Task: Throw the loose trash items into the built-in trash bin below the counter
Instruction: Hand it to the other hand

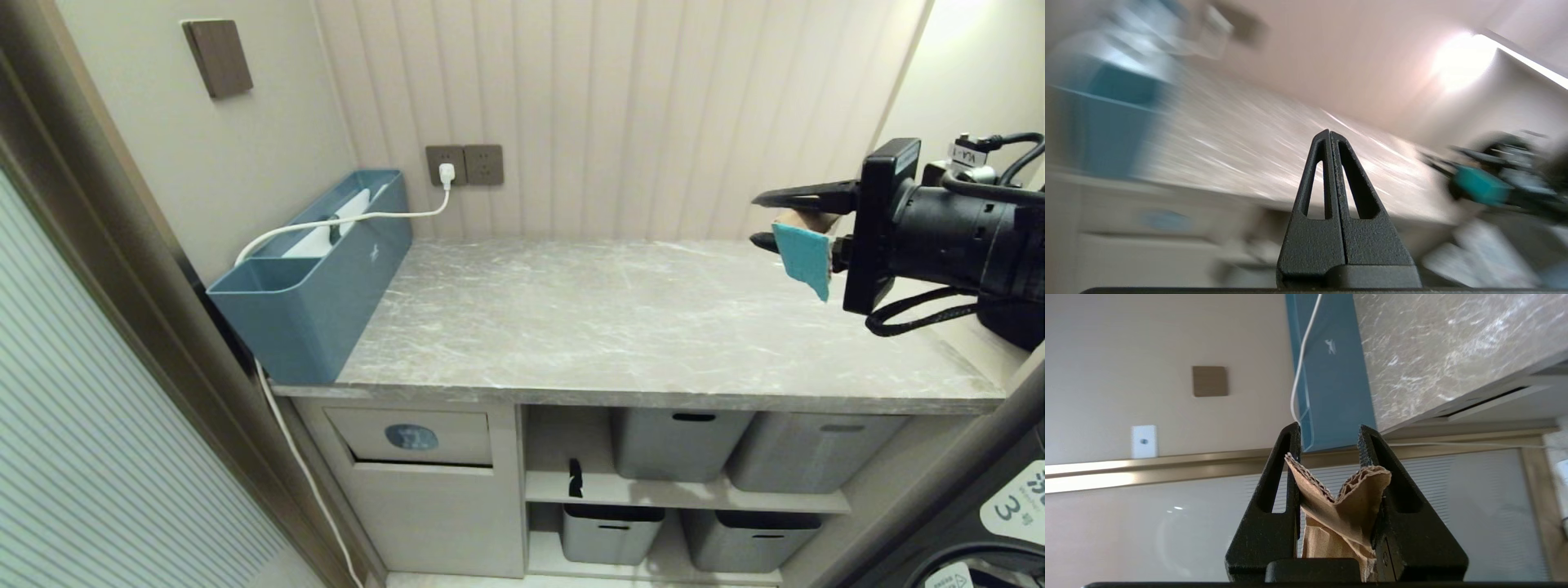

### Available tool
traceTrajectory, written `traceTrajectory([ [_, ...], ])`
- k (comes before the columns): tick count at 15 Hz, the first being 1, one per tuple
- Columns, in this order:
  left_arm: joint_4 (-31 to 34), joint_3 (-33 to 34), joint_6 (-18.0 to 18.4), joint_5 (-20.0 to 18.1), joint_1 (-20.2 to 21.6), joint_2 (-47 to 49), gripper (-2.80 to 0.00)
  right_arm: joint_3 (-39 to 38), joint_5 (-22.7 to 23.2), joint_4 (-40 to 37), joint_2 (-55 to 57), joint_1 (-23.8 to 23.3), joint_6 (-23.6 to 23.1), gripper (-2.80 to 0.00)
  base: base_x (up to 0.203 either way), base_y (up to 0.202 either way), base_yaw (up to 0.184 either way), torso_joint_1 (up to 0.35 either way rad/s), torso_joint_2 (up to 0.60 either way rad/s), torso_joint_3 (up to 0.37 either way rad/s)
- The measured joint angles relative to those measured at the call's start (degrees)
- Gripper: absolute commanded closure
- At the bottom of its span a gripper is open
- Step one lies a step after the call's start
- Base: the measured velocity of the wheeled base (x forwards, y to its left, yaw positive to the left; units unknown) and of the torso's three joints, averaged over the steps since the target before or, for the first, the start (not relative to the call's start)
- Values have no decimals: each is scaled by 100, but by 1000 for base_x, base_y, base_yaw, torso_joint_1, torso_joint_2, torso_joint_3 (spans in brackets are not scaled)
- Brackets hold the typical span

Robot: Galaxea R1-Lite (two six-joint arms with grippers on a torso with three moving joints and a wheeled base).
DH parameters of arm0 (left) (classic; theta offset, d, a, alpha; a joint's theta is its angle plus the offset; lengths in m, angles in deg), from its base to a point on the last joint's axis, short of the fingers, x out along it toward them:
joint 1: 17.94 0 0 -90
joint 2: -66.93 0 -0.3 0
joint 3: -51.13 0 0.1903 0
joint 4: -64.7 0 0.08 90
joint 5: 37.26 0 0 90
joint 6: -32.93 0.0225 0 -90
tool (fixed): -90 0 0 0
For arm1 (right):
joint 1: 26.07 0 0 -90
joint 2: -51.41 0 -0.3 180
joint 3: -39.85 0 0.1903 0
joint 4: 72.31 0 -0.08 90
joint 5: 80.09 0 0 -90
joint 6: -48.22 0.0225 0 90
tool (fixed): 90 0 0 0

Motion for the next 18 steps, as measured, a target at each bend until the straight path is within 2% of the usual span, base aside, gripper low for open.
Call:
traceTrajectory([
  [1, -3, -329, -367, -273, -309, 581, 0, 68, -5, -6, 101, 35, -241, 0, 0, 0, 0, 0, 0, 0],
  [2, -2, -601, -679, -560, -692, 1126, -131, 100, -16, -44, 196, 84, -595, 0, 0, 0, 0, 0, 0, 0],
  [3, -3, -818, -835, -779, -1022, 1623, -280, 130, -34, -89, 304, 123, -989, 0, 0, 0, 0, 0, 0, 0],
  [4, -31, -982, -767, -908, -1248, 2052, -280, 187, -58, -113, 407, 137, -1319, 0, 0, 0, 0, 0, 0, 0],
  [5, -101, -1102, -541, -981, -1440, 2467, -280, 296, -92, -121, 515, 150, -1494, 0, 0, 0, 0, 0, 0, 0],
  [7, -423, -1210, 113, -1027, -1761, 3167, -280, 668, -318, -198, 764, 184, -1557, 0, 0, 0, 0, 0, 0, 0],
  [9, -866, -1266, 682, -954, -2178, 3773, -280, 1251, -829, -480, 1092, 210, -1560, 0, 0, 0, 0, 0, 0, 0],
  [13, -1461, -1572, 834, -605, -2981, 4780, -280, 2028, -1355, -1239, 1550, 393, -1504, 0, 0, 0, 0, 0, 0, 0],
  [16, -1521, -2464, 830, -227, -3500, 5499, -280, 2098, -1976, -1253, 1751, 453, -1477, 0, 0, 0, 0, 0, 0, 0],
  [18, -1390, -2973, 828, 35, -3696, 5859, -280, 2097, -2011, -1247, 1812, 496, -1439, 0, 0, 0, 0, 0, 0, 0],
])
